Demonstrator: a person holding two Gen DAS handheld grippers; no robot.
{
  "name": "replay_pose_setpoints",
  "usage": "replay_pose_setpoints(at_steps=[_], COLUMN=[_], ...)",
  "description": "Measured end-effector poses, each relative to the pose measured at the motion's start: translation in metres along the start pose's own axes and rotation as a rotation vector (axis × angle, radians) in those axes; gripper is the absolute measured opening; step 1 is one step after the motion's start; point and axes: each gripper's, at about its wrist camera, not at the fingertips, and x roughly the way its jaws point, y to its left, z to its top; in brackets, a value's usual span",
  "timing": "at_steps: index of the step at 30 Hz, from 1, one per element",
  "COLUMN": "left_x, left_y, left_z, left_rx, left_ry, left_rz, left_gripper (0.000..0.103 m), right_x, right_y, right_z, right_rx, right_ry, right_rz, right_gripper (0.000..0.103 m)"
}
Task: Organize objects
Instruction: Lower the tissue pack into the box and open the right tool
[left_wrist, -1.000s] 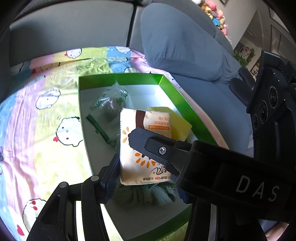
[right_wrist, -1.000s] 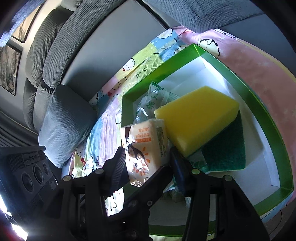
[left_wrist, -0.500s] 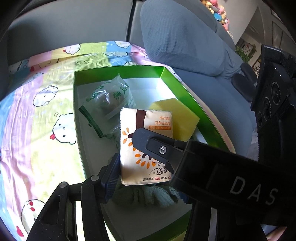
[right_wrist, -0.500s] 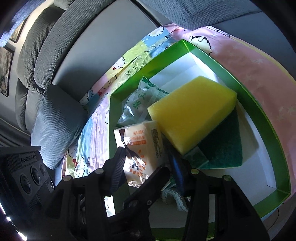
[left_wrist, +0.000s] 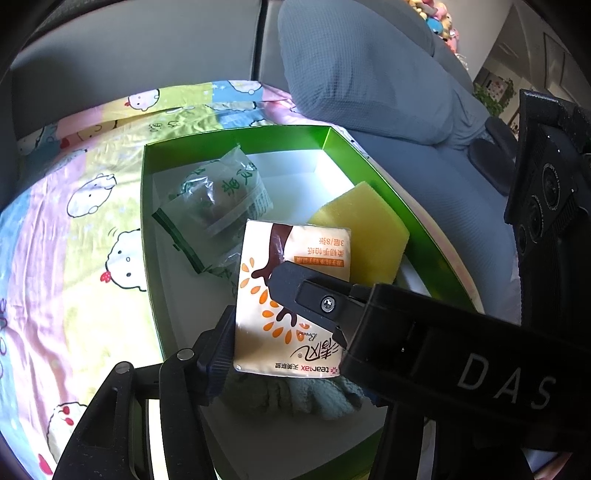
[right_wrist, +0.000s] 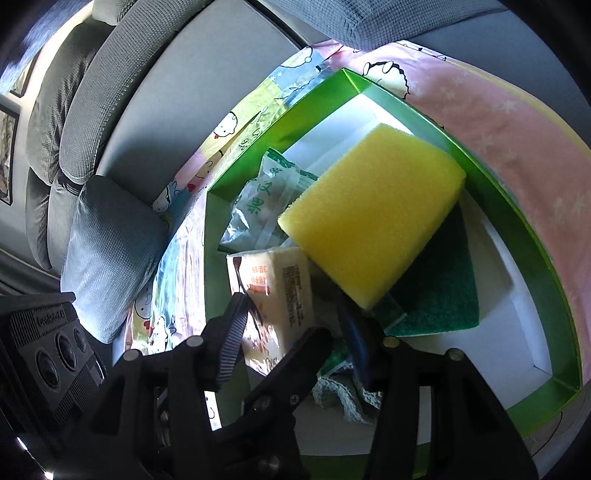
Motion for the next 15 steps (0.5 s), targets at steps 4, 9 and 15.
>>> replay_pose_setpoints(at_steps=[4, 9, 15], left_x=[-0.002, -0.01, -0.022], left_y=[0.0, -0.002, -0.003], left_z=[-0.001, -0.002, 0.0], left_rx=[0.002, 0.014, 0.036], left_ry=[0.005, -0.015, -0.044], left_rz=[-0.002, -0.003, -0.005], left_gripper=[0.058, 0.058, 0.058], right_x=[-0.001, -0.009, -0.022], right_y=[0.0, 0.003, 0.013], right_z=[0.0, -0.003, -0.006], right_rx=[0.003, -0.002, -0.03], right_ry=[0.001, -0.027, -0.072], right_rz=[0.003, -0.003, 0.01], right_gripper=[0.051, 0.052, 0.056])
